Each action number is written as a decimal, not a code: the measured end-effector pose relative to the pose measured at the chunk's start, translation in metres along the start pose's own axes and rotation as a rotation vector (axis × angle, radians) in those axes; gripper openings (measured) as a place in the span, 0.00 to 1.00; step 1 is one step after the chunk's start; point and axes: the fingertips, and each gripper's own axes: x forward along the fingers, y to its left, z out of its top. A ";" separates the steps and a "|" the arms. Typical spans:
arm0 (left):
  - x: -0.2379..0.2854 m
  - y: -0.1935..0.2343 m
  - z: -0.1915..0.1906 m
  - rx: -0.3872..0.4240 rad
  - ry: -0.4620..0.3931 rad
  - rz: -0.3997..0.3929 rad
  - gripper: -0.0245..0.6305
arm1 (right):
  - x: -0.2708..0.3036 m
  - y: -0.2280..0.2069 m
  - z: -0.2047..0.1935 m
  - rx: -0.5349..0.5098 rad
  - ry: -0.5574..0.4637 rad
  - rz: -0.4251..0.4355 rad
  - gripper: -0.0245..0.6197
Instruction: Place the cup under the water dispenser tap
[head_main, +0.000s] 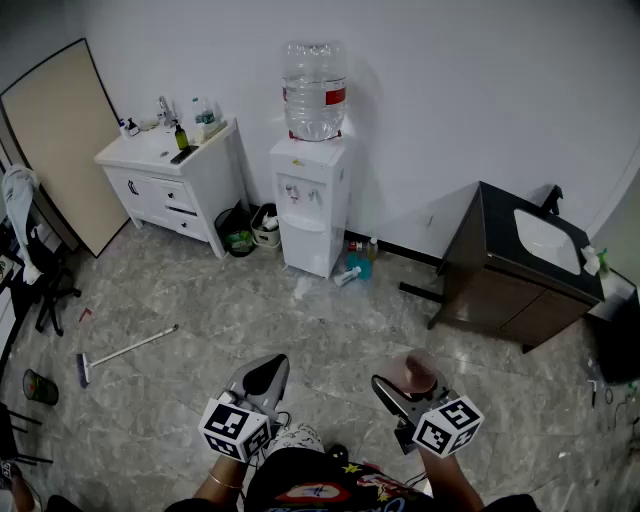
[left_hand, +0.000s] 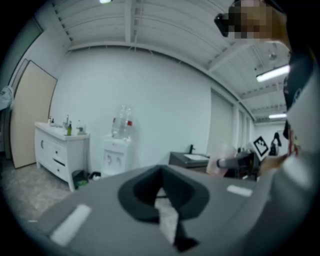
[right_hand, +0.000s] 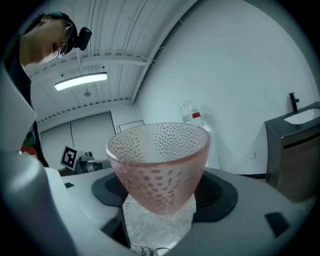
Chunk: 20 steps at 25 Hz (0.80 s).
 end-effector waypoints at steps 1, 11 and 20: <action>0.003 0.007 0.000 0.001 0.003 0.014 0.03 | 0.004 -0.006 0.001 0.000 -0.002 0.000 0.57; 0.064 0.098 0.013 -0.024 -0.047 0.083 0.03 | 0.103 -0.044 0.018 -0.047 0.035 0.043 0.57; 0.196 0.272 0.060 0.033 -0.059 0.001 0.04 | 0.333 -0.091 0.076 -0.105 0.052 0.030 0.57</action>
